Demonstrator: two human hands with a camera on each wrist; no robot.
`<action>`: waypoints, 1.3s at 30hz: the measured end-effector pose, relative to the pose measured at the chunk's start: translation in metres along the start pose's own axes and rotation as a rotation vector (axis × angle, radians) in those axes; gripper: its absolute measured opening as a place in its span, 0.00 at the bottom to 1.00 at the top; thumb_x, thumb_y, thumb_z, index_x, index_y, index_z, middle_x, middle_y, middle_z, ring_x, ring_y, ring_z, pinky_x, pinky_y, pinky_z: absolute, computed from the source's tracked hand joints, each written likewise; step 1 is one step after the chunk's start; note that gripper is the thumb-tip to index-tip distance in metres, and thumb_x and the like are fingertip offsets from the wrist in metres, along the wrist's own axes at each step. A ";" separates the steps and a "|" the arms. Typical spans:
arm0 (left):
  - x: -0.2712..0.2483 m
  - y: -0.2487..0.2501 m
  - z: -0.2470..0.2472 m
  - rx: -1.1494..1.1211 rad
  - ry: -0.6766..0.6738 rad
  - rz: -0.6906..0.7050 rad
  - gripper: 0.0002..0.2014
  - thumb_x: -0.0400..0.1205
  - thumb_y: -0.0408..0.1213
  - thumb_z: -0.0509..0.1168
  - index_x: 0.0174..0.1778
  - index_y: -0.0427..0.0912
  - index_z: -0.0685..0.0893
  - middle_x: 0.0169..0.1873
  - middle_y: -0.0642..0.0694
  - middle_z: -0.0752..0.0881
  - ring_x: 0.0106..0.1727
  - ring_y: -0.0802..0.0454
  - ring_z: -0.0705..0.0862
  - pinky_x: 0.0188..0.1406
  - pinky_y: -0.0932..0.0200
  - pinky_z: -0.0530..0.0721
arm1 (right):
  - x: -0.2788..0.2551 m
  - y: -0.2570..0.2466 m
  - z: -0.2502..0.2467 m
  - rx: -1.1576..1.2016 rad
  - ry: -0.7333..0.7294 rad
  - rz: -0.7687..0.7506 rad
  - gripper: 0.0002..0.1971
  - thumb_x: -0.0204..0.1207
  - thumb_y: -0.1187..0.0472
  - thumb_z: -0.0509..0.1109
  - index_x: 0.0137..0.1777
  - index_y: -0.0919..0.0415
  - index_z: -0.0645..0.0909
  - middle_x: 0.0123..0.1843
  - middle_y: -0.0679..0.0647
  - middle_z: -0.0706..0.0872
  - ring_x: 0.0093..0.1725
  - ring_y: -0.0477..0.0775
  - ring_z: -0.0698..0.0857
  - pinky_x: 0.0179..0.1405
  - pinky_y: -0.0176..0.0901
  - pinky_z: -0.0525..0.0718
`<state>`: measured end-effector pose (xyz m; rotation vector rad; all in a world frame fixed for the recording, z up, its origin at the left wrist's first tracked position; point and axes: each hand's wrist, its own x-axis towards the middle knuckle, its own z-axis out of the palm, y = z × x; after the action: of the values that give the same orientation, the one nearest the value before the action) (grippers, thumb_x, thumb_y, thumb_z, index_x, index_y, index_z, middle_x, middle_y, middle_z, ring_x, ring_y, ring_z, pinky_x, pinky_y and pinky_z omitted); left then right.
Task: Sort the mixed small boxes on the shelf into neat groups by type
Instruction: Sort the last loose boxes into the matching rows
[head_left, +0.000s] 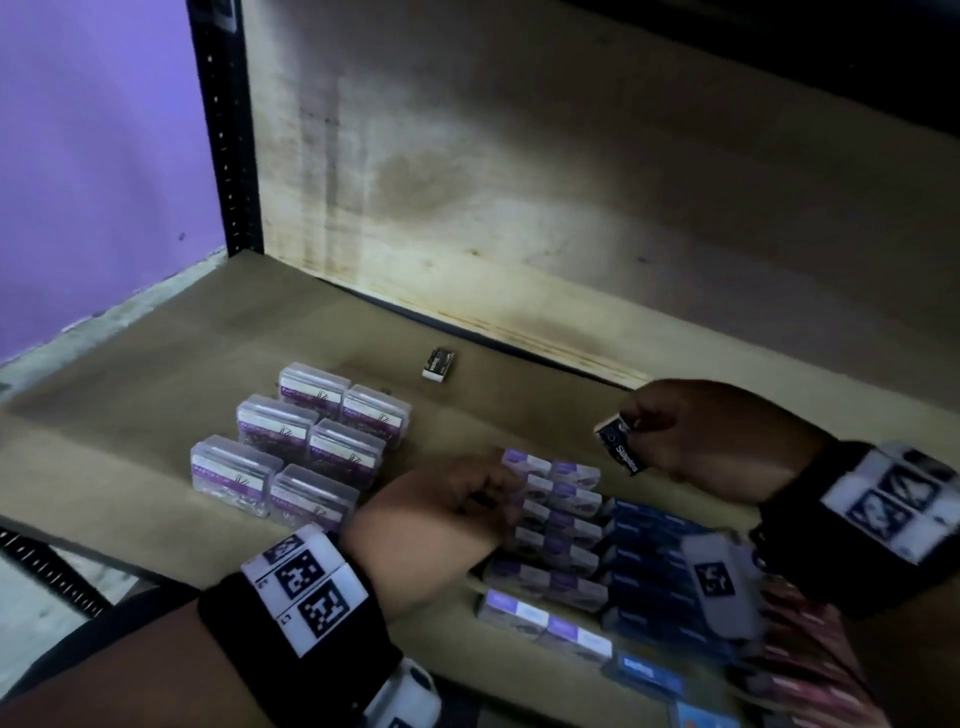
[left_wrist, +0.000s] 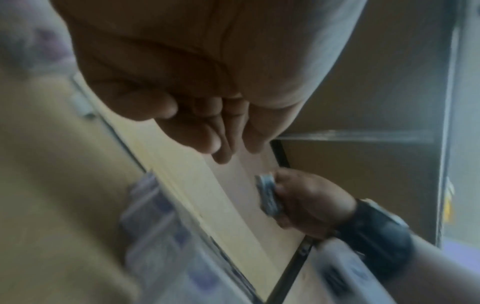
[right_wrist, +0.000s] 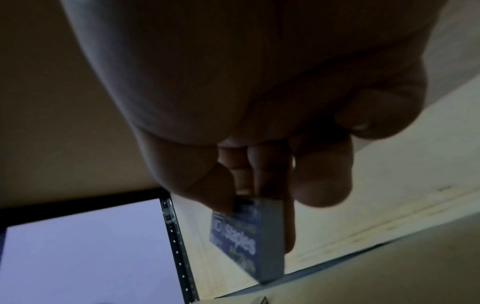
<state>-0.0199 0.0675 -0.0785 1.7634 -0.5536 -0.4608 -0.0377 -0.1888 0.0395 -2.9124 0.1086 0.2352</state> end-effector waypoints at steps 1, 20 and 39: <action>-0.001 0.005 -0.002 0.076 -0.017 0.010 0.14 0.75 0.44 0.68 0.56 0.56 0.90 0.46 0.61 0.92 0.50 0.62 0.90 0.58 0.57 0.85 | -0.015 0.003 0.003 0.047 0.007 -0.001 0.06 0.72 0.46 0.69 0.46 0.43 0.82 0.36 0.42 0.85 0.31 0.41 0.82 0.35 0.48 0.81; 0.113 0.123 -0.082 1.447 -0.260 0.125 0.18 0.84 0.49 0.66 0.70 0.54 0.81 0.60 0.54 0.85 0.61 0.53 0.83 0.62 0.62 0.75 | -0.118 0.027 0.029 0.194 0.066 0.013 0.13 0.69 0.42 0.62 0.52 0.39 0.78 0.42 0.37 0.86 0.37 0.36 0.83 0.41 0.50 0.86; 0.232 0.039 -0.071 1.781 -0.357 -0.351 0.34 0.80 0.55 0.68 0.81 0.47 0.71 0.77 0.48 0.76 0.74 0.48 0.77 0.68 0.61 0.75 | -0.150 0.055 0.022 0.182 0.044 0.141 0.16 0.70 0.41 0.63 0.58 0.33 0.78 0.47 0.34 0.87 0.43 0.35 0.84 0.44 0.45 0.86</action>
<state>0.2039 -0.0214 -0.0287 3.5512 -1.0554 -0.5518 -0.1940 -0.2295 0.0320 -2.7319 0.3259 0.1739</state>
